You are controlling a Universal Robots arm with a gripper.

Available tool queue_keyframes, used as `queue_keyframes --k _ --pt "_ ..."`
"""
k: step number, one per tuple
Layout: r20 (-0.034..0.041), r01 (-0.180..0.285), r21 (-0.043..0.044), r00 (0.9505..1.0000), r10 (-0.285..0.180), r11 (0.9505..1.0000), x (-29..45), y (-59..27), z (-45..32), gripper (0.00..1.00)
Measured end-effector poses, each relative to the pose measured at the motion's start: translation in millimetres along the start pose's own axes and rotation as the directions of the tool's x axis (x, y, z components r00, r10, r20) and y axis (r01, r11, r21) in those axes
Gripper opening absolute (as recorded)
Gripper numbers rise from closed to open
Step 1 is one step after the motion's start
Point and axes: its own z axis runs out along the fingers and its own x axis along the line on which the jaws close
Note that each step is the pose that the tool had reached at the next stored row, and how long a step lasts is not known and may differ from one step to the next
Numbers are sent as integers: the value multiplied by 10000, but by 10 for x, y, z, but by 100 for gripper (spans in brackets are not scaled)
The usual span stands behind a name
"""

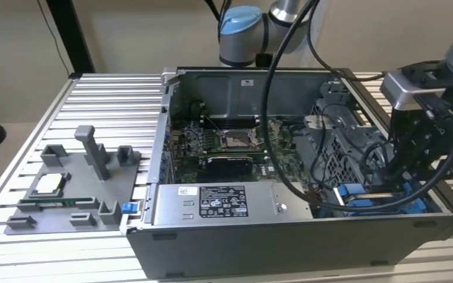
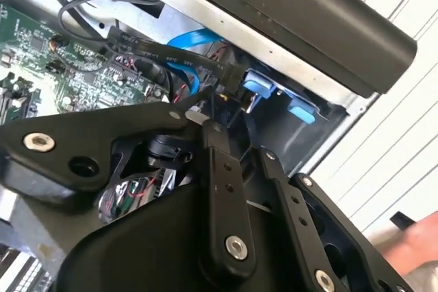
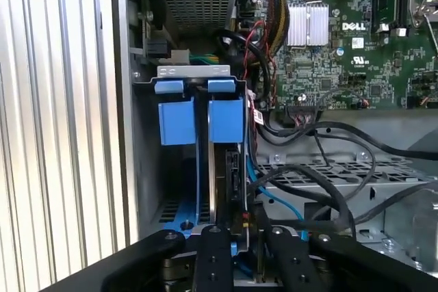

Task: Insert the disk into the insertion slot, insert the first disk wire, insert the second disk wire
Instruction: 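Insert the first disk wire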

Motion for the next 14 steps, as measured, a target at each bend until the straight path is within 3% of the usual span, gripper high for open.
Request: queue_keyframes --k 3,7,14 --pt "5 -7 1 10000 7 10000 -5 -2 -98 0" --pt "6 -8 1 10000 8 10000 -20 -21 -122 0" --pt "6 -8 -9 10000 8 10000 -52 -251 -129 0"
